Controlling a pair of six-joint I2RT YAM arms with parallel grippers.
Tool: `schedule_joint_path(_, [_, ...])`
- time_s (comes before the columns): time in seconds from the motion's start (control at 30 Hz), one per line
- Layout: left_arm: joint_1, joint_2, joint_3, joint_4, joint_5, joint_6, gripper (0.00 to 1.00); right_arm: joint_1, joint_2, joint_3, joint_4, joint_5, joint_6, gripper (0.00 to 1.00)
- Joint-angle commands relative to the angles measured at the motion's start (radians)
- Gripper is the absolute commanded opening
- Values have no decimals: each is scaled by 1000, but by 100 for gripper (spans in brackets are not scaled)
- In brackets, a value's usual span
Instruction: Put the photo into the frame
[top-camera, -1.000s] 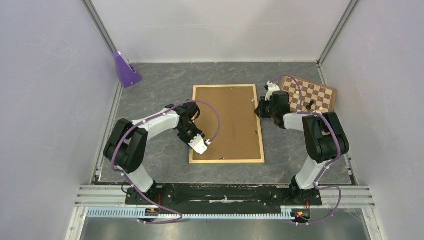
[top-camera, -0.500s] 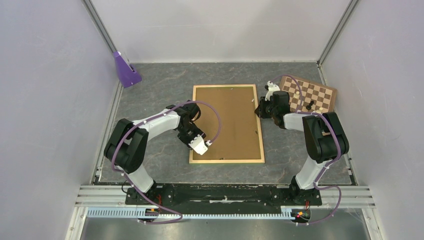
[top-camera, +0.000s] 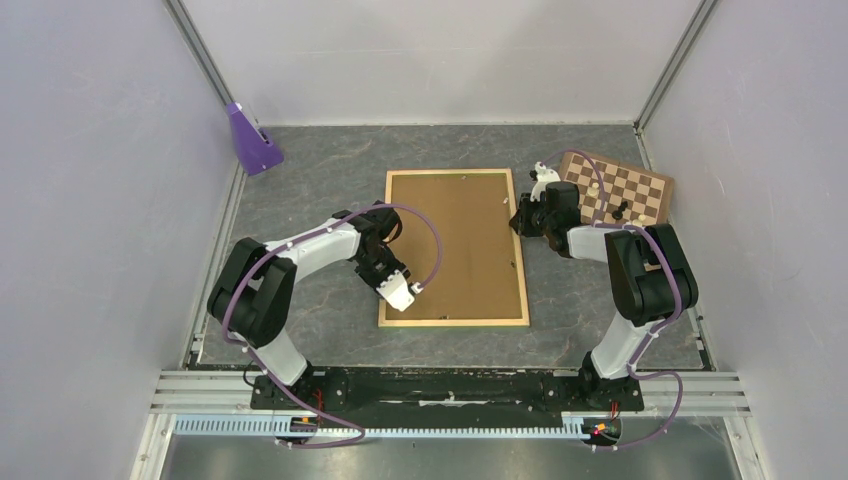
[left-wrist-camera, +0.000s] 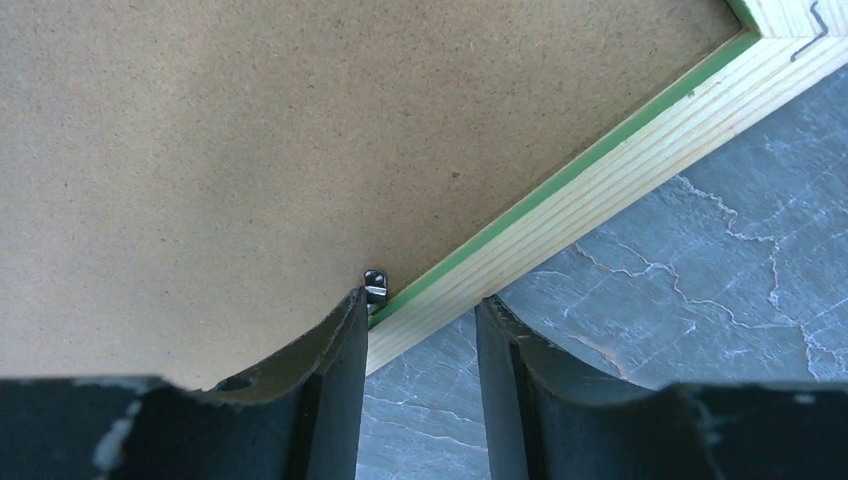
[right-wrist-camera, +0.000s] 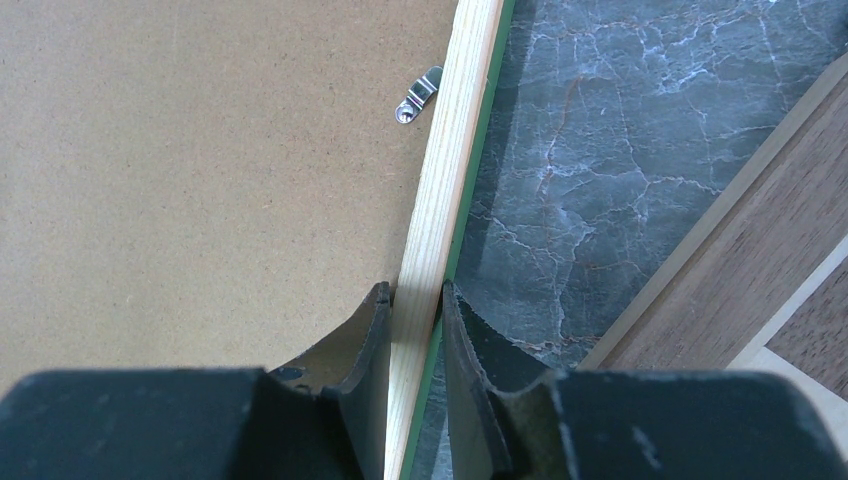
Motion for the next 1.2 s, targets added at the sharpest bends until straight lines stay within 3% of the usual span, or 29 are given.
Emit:
schedule_joint_path(0.0, [-13,14,-11,-63,18,35,3,-3,51,-6,-84,37,-40,13])
schedule_joint_path(0.3, [-15,16,-4,-64,-3,47,2,-3,53,-4,-85,36,-42,13])
schedule_joint_path(0.5, [-14,9,-4,30,-23,-100,45,-3,44,-4,-86,32,-45,13])
schedule_joint_path(0.53, [-13,9,4,33,-17,-125,71,-2,43,-4,-87,32,-45,13])
schedule_joint_path(0.57, [-13,9,14,34,-10,-150,81,-3,41,-4,-88,32,-45,13])
schedule_joint_path(0.97, [60,-25,137,-18,101,-412,85,-3,7,-9,-96,28,-63,13])
schedule_joint_path(1.07, [116,-30,178,-14,156,-567,86,-3,-6,-9,-99,29,-71,13])
schedule_joint_path(1.17, [150,-9,227,41,161,-866,86,-2,-23,-11,-105,32,-83,13])
